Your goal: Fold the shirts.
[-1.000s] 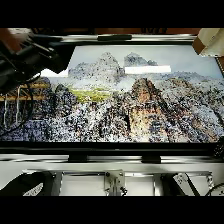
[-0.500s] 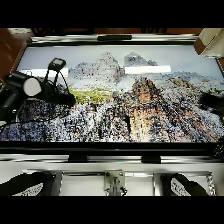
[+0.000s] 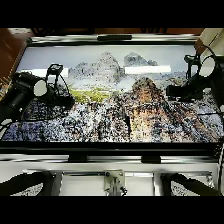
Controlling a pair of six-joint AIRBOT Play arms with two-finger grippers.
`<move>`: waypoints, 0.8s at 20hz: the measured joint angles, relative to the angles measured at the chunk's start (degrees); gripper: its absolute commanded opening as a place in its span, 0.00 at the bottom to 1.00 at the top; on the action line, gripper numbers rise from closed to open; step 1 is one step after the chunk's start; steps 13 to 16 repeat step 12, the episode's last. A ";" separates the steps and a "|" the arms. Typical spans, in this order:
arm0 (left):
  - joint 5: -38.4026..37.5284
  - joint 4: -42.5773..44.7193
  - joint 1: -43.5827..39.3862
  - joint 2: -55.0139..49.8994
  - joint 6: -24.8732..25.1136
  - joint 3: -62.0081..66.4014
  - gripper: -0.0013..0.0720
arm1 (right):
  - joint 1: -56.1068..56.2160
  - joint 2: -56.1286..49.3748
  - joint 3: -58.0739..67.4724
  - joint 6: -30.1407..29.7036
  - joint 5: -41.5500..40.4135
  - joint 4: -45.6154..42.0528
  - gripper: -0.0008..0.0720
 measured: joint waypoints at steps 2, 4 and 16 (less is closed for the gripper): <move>0.50 -0.35 -0.02 -0.20 -0.44 0.00 1.00 | 0.20 -0.22 0.20 -0.07 0.07 0.39 0.70; 0.83 -0.52 -0.02 -0.44 -0.66 0.00 1.00 | 0.33 -0.39 0.26 -0.09 0.15 0.52 0.70; 1.97 -0.52 -0.02 -0.72 -1.01 0.00 1.00 | 0.44 -0.48 0.33 -0.28 0.33 0.79 0.70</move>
